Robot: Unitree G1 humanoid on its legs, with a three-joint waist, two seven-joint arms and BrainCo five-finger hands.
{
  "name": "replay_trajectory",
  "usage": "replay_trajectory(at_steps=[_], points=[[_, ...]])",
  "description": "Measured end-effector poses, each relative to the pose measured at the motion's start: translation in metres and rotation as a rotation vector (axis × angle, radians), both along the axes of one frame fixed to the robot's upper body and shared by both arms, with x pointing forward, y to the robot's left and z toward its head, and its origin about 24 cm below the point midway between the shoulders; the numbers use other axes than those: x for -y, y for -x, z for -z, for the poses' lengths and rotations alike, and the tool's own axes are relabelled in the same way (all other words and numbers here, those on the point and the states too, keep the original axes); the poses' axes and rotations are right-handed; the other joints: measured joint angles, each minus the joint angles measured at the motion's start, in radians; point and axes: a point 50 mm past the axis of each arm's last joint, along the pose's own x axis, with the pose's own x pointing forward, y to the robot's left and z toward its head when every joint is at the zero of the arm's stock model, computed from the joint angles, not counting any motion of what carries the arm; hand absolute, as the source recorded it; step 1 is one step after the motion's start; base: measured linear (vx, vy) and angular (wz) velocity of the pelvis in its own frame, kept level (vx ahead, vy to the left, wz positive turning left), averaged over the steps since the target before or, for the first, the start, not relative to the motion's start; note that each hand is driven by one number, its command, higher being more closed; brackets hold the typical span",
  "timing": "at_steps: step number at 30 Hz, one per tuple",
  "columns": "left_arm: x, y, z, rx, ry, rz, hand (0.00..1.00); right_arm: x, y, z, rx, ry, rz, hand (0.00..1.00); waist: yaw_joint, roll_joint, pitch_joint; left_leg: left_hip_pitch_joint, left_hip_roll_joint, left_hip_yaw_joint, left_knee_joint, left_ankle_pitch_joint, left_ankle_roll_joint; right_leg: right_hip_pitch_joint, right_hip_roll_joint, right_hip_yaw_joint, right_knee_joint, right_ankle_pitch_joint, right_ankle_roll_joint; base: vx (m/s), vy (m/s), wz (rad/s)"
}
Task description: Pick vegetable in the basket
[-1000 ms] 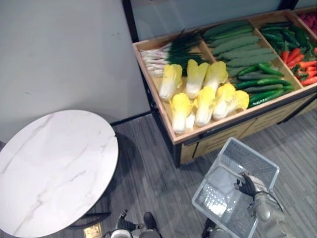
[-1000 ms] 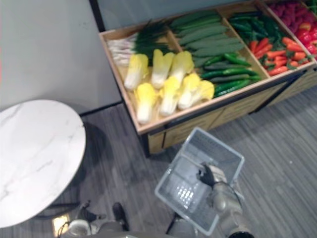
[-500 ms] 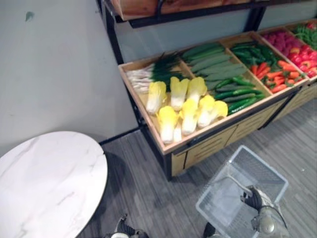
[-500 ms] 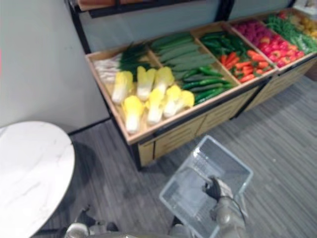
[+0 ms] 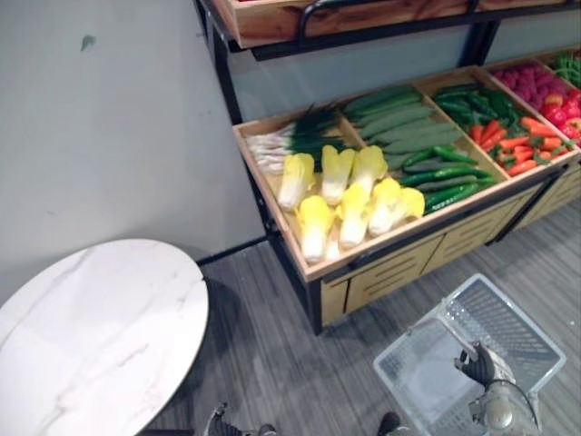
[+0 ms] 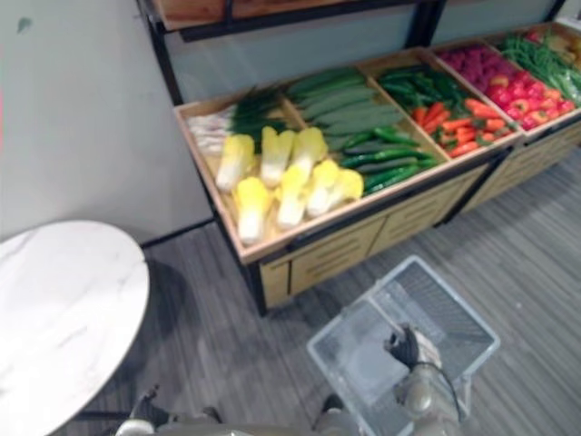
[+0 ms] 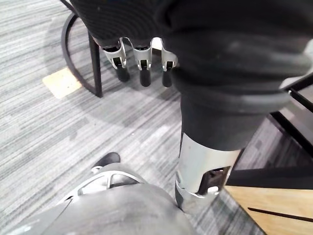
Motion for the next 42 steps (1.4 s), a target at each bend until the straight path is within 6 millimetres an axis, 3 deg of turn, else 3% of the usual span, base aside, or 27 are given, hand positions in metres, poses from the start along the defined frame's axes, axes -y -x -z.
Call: replay_trajectory(at_steps=[2,3,5,7,9,11,13,18,22,25,27,31,36,42], points=[[0.002,0.000,0.000,0.002,0.013,0.004,0.00,0.003,-0.004,-0.006,0.023,0.013,-0.002,1.00,0.001,0.014,0.001,-0.003,0.002,-0.029,0.051,0.044,0.020,0.012,-0.002,0.009,0.001,-0.010,-0.002,0.09,-0.068,-0.06],[0.002,-0.002,-0.001,0.014,0.014,0.008,0.00,0.003,-0.007,-0.009,0.037,0.016,-0.006,1.00,0.001,0.000,0.012,-0.009,-0.010,-0.029,0.071,0.080,0.035,0.023,-0.014,0.019,-0.015,-0.007,0.001,0.07,-0.093,-0.04],[0.003,-0.002,0.000,0.011,0.020,0.014,0.00,0.003,-0.007,-0.010,0.041,0.018,-0.008,1.00,-0.003,0.003,0.011,-0.020,-0.027,-0.027,0.077,0.117,0.044,0.044,-0.033,0.024,-0.043,-0.003,0.006,0.07,-0.031,0.05],[0.005,-0.001,0.000,0.005,0.015,0.036,0.00,0.004,-0.008,-0.011,0.043,0.023,-0.010,1.00,-0.002,0.013,0.013,-0.015,-0.035,-0.030,0.054,0.111,0.040,0.055,-0.036,0.034,-0.072,0.002,0.008,0.08,0.030,0.03],[0.009,0.001,0.002,-0.002,0.024,0.037,0.00,0.005,-0.014,-0.014,0.058,0.030,-0.016,1.00,0.000,0.026,0.020,0.003,-0.077,-0.064,-0.101,0.103,0.024,0.053,-0.029,0.056,-0.091,0.008,0.018,0.07,0.064,-0.10],[0.011,0.005,0.003,-0.009,0.029,0.030,0.00,0.005,-0.020,-0.016,0.070,0.033,-0.019,1.00,0.009,0.047,0.028,0.024,-0.083,-0.081,-0.167,0.087,0.022,0.055,-0.003,0.085,-0.100,0.018,0.033,0.16,0.154,-0.45],[0.005,0.003,0.001,-0.008,0.011,0.024,0.00,0.001,-0.023,-0.017,0.083,0.020,-0.025,1.00,0.003,0.012,0.041,0.044,-0.122,-0.065,-0.130,0.049,0.038,0.084,-0.029,0.114,-0.140,0.050,0.062,0.19,0.117,-0.34],[0.004,0.000,0.001,-0.007,0.004,0.035,0.00,0.003,-0.022,-0.016,0.078,0.021,-0.018,1.00,-0.001,-0.008,0.047,0.061,-0.163,-0.037,-0.070,-0.028,0.057,0.075,-0.080,0.164,-0.104,0.059,0.074,0.16,0.131,-0.25],[0.004,0.002,0.002,-0.025,-0.003,0.058,0.00,0.001,-0.026,-0.016,0.082,0.015,-0.010,1.00,0.000,-0.013,0.056,0.145,-0.175,0.051,-0.095,-0.071,0.065,-0.093,-0.116,0.213,0.224,0.065,0.065,0.07,0.153,-0.54],[-0.006,0.003,0.000,-0.029,-0.029,0.057,0.00,-0.007,-0.024,-0.009,0.067,-0.019,-0.003,1.00,-0.003,-0.058,0.059,0.173,-0.193,0.081,-0.099,-0.076,0.069,-0.102,-0.138,0.181,0.237,0.074,0.052,0.05,0.082,-0.38],[-0.007,0.002,-0.001,-0.025,-0.029,0.049,0.00,-0.012,-0.028,-0.009,0.078,-0.034,-0.008,1.00,-0.002,-0.069,0.052,0.160,-0.193,0.095,-0.108,-0.076,0.069,-0.079,-0.135,0.097,0.115,0.108,0.015,0.06,0.015,-0.47],[-0.008,-0.001,-0.002,-0.010,-0.039,0.030,0.00,-0.012,-0.028,-0.008,0.071,-0.033,0.001,1.00,-0.006,-0.068,0.051,0.156,-0.209,0.114,-0.122,-0.075,0.070,-0.035,-0.123,0.065,-0.023,0.141,0.030,0.03,-0.014,-0.24],[-0.015,-0.014,-0.009,0.069,-0.078,-0.071,0.00,-0.007,-0.010,0.002,0.012,-0.029,0.048,1.00,-0.008,-0.058,0.034,0.133,-0.178,0.054,-0.122,-0.053,0.051,0.057,-0.076,-0.026,-0.163,0.145,0.036,-0.01,-0.119,0.29],[-0.008,-0.032,-0.019,0.195,-0.106,-0.158,0.00,-0.008,-0.006,0.005,0.014,-0.032,0.062,1.00,-0.007,-0.034,0.013,0.107,-0.141,0.002,-0.175,0.013,0.026,0.057,-0.021,-0.073,-0.192,0.134,0.021,-0.07,-0.146,0.21]])
